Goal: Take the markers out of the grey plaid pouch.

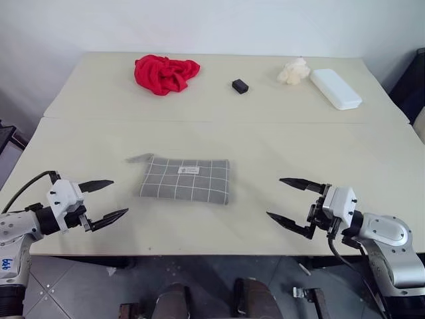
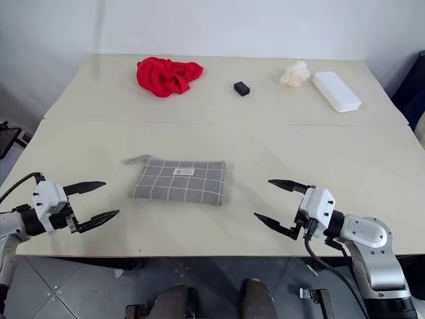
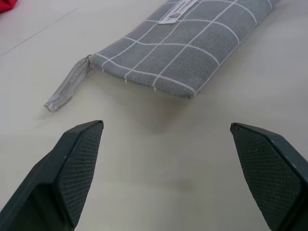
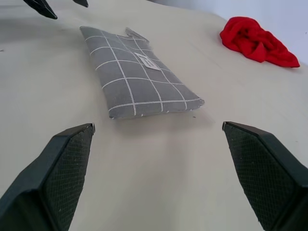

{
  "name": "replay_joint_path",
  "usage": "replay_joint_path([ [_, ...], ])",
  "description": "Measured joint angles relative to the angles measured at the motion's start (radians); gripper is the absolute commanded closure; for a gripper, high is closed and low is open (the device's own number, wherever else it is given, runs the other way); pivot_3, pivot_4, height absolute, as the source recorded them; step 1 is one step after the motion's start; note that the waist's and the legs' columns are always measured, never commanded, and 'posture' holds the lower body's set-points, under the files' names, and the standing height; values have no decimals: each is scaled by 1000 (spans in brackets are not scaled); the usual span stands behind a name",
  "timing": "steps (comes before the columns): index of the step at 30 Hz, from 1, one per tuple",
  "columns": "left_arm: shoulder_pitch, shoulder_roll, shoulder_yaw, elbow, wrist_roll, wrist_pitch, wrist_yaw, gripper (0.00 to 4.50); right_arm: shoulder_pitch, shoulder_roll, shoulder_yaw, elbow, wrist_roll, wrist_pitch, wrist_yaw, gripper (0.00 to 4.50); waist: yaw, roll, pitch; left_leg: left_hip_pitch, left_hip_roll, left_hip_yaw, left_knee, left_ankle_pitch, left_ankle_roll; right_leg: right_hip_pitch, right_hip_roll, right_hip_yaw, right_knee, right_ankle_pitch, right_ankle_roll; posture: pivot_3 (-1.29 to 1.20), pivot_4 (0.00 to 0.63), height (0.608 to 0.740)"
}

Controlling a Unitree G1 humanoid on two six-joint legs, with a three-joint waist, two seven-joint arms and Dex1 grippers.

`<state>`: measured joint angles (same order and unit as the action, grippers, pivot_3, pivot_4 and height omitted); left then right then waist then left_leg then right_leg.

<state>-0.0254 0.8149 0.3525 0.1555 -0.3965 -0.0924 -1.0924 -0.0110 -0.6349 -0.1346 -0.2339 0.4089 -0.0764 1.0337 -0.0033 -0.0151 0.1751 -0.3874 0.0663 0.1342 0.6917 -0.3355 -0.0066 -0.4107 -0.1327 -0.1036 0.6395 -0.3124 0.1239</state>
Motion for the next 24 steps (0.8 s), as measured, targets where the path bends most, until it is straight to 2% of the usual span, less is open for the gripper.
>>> replay_joint_path([
  [3,0,-8,0,-27,-6,23,9,0,-7,0,0,0,2,13,-4,29,0,0,0,0,0,0,0,0,0,0,0,0,0,0,0,0,150,740],
  [5,11,6,-6,-60,-22,103,8,0,-15,1,12,0,9,39,-6,29,0,0,0,0,0,0,0,0,0,0,0,0,0,0,0,0,150,740],
  [10,40,-8,3,-112,-157,299,-12,0,-93,61,69,3,14,95,-45,29,-4,0,0,0,1,0,0,0,0,-1,0,1,2,0,0,0,150,740],
  [15,47,22,74,-18,-209,444,-2,0,-154,50,103,-64,66,257,-75,29,-2,1,0,0,1,0,0,0,0,-1,0,0,2,0,-1,0,150,740],
  [20,-23,94,134,63,-322,725,-2,0,-231,36,134,-145,108,384,-87,29,5,0,0,0,0,-1,0,0,0,-1,0,0,2,0,-1,0,150,740],
  [23,-58,155,119,73,-371,918,-9,0,-244,18,156,-158,96,430,-104,574,2,0,0,0,0,-1,0,0,0,-1,0,0,2,0,-1,0,150,740],
  [24,-67,168,107,71,-384,963,-13,0,-244,16,164,-158,85,444,-115,898,0,0,0,0,0,0,0,0,0,-1,0,0,2,0,-1,0,150,740],
])
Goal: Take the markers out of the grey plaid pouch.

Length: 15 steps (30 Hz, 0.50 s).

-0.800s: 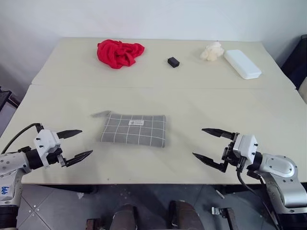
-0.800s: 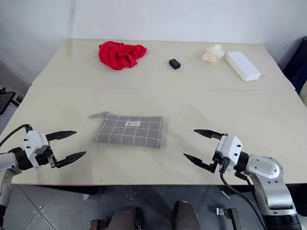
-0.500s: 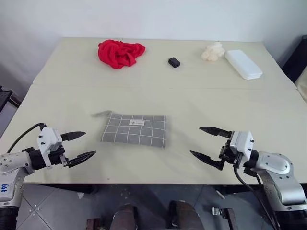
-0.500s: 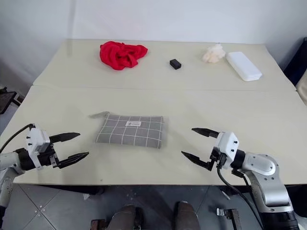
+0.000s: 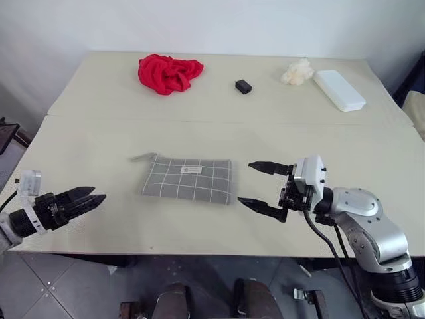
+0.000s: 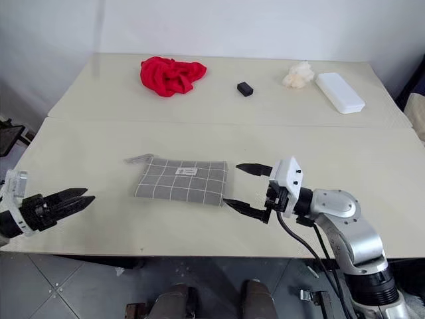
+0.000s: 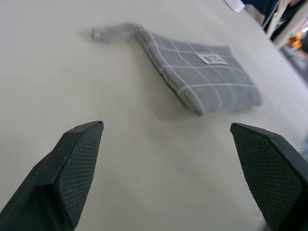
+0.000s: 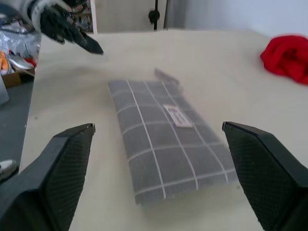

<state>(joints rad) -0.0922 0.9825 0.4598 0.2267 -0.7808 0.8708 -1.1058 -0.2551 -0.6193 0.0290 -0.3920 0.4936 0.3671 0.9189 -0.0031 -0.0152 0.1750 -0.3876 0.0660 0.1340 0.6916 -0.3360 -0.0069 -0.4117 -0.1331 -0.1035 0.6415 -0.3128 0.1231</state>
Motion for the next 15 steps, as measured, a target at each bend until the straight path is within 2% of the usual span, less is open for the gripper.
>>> replay_joint_path([
  [6,-223,-32,-61,53,-31,185,51,0,-70,8,60,3,-77,42,-58,2991,-1,0,0,0,0,0,0,1,-1,-1,1,0,2,0,0,0,150,740],
  [10,-435,-62,-155,171,8,247,98,0,-180,90,164,80,-166,46,-105,4405,-2,0,0,0,0,1,1,1,-2,-1,1,0,3,0,0,0,150,740],
  [15,-657,-122,-330,378,164,241,155,0,-320,203,285,300,-318,-2,-151,4485,-10,-1,0,-2,0,1,1,1,-2,-3,2,0,2,0,0,0,150,740],
])
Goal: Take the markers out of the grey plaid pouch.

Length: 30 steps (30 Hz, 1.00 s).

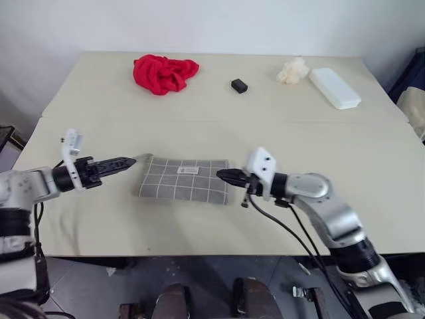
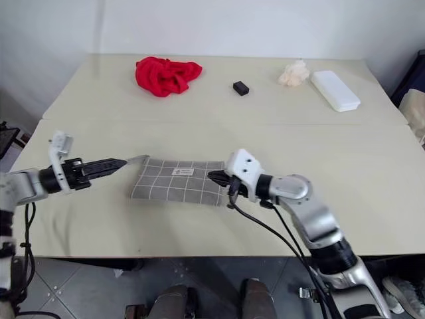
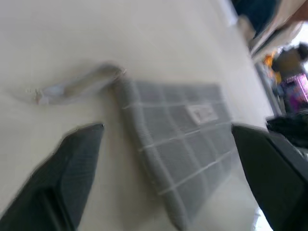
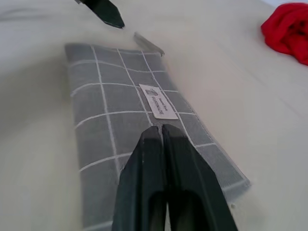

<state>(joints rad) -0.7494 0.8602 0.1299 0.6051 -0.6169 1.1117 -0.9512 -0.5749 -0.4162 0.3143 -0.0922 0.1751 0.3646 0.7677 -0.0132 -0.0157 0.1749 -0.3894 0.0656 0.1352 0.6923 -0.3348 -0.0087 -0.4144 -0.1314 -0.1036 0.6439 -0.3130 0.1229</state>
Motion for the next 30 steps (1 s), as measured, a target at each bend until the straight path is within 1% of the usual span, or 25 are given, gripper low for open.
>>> replay_joint_path([
  [2,-68,-13,-71,44,56,0,-6,0,-44,35,28,77,-42,-20,-11,4485,-8,0,0,0,0,0,0,0,0,0,0,0,0,0,0,0,150,740],
  [4,-118,-19,-118,79,101,-1,-23,0,-64,56,39,110,-67,-30,-13,4485,-14,0,0,0,0,0,-1,0,0,0,0,-1,0,0,0,0,150,740],
  [8,-184,-56,-162,133,145,18,-69,0,-65,64,54,115,-86,-35,11,4485,-16,0,0,0,0,0,-1,0,0,0,0,-1,0,0,0,0,150,740],
  [11,-192,-79,-193,111,144,85,-122,0,-36,69,81,107,-97,-37,39,4485,-16,0,0,0,0,0,-1,0,0,0,0,-1,0,0,0,0,150,740],
  [17,-119,-78,-206,-33,90,250,-169,0,-9,22,77,92,-97,-68,103,4485,-16,0,0,1,0,-1,-1,0,0,1,-1,0,0,0,0,0,150,740],
  [22,-10,-61,-185,-218,9,395,-162,0,9,-35,73,61,-95,-92,176,4485,-14,0,0,1,0,-1,0,0,0,1,-1,0,0,0,0,0,150,740],
  [27,111,-58,-109,-345,-90,480,-102,0,30,-93,72,38,-97,-133,234,4485,-15,0,0,2,0,-1,0,0,0,2,-1,1,0,0,0,0,150,740],
  [30,149,-83,-36,-360,-128,496,-33,0,38,-108,71,38,-109,-164,243,4485,-13,0,0,2,0,-2,1,0,0,3,-1,1,0,0,0,0,150,740],
])
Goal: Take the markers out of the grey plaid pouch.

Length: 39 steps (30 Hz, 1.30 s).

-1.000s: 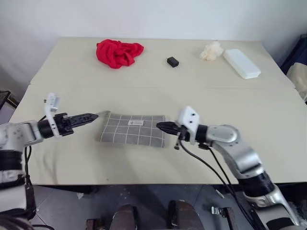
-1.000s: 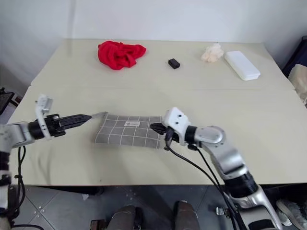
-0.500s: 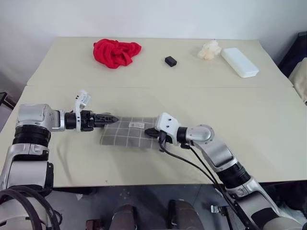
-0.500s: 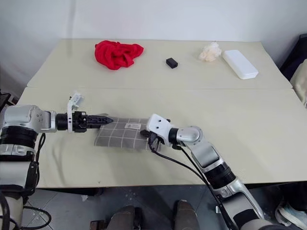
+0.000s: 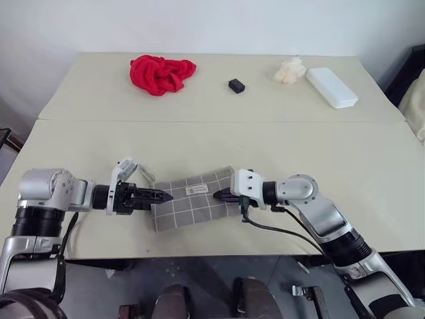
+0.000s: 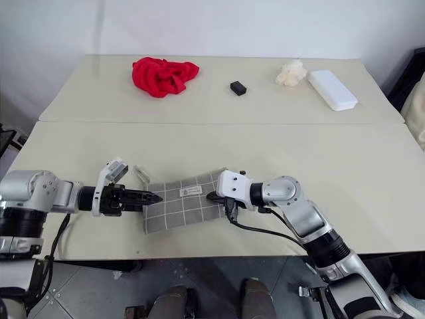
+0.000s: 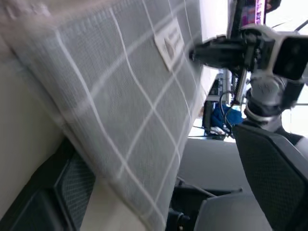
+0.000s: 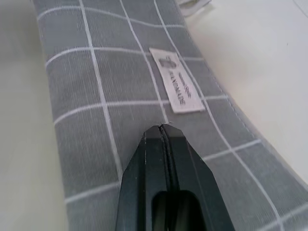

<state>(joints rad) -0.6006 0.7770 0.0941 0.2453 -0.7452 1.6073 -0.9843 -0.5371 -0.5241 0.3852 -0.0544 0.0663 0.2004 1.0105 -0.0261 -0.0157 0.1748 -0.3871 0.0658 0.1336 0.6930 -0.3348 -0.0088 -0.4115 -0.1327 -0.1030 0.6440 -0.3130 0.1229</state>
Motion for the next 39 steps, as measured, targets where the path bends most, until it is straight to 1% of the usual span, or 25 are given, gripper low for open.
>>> replay_joint_path([
  [2,0,-33,55,10,0,7,51,0,4,-2,0,0,-10,-15,1,4485,2,0,0,0,0,0,2,0,0,1,0,0,0,0,0,0,150,740],
  [8,-3,-84,123,41,-35,9,153,0,15,-9,0,1,-29,-52,8,4485,3,1,-1,1,0,-1,4,0,0,3,-1,0,2,0,0,0,150,740],
  [17,-5,-129,124,68,-155,-4,267,0,19,-11,-1,1,-39,-70,10,4485,7,1,-2,1,0,-2,4,0,0,3,-1,0,2,0,0,0,150,740],
  [20,2,-138,121,72,-194,-6,300,535,19,-10,0,1,-40,-72,10,4500,7,1,-2,1,0,-2,4,0,0,3,-1,0,2,0,0,0,150,740],
  [24,19,-138,105,77,-234,-5,344,1754,19,-10,1,1,-40,-74,11,4500,3,1,-2,1,0,-2,4,0,0,3,-1,0,2,0,0,0,150,740],
  [29,19,-135,98,83,-250,-4,387,3269,20,-10,1,3,-41,-82,11,4500,0,1,-2,1,0,-2,4,0,0,3,-1,0,2,0,0,0,150,740],
  [33,15,-141,137,91,-272,8,405,4330,22,-10,-2,6,-41,-93,9,4500,0,1,-2,1,0,-2,4,0,0,3,0,0,2,0,0,0,150,740],
  [34,11,-146,151,94,-273,12,412,4443,23,-10,-4,6,-41,-95,8,4500,0,1,-2,2,0,-2,4,0,0,3,0,0,2,0,0,0,150,740],
  [39,0,-180,209,115,-267,22,455,4443,44,-11,-22,4,-39,-107,5,4500,1,1,-2,2,0,-2,4,0,0,3,0,0,2,0,0,0,150,740],
])
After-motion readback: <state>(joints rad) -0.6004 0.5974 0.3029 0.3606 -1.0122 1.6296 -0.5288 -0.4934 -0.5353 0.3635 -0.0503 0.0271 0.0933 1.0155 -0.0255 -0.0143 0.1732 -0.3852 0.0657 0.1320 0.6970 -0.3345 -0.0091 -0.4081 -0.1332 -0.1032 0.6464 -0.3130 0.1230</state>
